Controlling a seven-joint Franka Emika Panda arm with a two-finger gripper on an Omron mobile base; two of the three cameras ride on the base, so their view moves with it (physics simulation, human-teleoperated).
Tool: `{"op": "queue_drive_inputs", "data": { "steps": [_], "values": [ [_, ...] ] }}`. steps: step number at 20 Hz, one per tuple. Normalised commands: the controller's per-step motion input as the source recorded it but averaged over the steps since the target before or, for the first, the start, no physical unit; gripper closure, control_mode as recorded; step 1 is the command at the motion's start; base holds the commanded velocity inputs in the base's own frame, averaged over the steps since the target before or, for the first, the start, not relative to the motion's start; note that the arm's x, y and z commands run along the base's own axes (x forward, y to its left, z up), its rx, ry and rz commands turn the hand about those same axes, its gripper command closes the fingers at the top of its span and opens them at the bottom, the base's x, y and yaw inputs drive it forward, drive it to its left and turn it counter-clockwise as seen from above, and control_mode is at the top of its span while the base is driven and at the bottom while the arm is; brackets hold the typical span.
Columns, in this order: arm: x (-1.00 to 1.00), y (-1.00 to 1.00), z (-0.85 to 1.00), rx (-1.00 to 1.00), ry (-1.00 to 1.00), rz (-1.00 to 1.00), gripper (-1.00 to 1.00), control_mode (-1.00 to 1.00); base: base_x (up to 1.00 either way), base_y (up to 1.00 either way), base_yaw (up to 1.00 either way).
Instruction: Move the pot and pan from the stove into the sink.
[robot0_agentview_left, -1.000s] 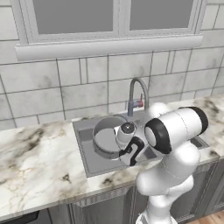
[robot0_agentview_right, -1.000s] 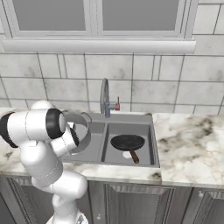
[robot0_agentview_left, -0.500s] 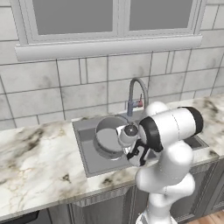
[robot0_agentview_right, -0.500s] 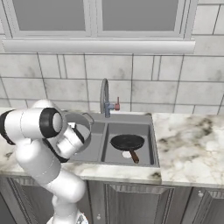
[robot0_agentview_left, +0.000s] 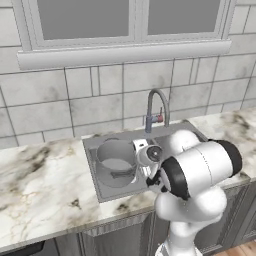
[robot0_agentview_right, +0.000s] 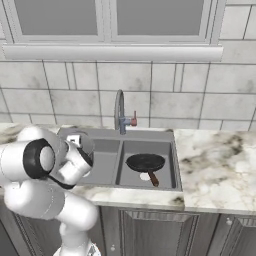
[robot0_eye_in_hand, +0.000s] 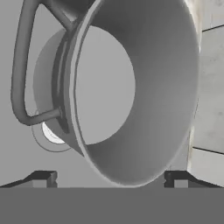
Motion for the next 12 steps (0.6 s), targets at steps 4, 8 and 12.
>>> {"op": "queue_drive_inputs", "data": {
  "steps": [4,8,12],
  "values": [
    [0.0,0.08,1.0,0.0,0.13,0.0,-1.0,-1.0,0.0,0.0,0.0],
    [-0.08,0.02,1.0,0.0,0.11,0.0,-1.0,-1.0,0.0,0.0,0.0],
    [-0.21,0.02,1.0,0.0,0.19,0.0,-1.0,-1.0,0.0,0.0,0.0]
  ]
}}
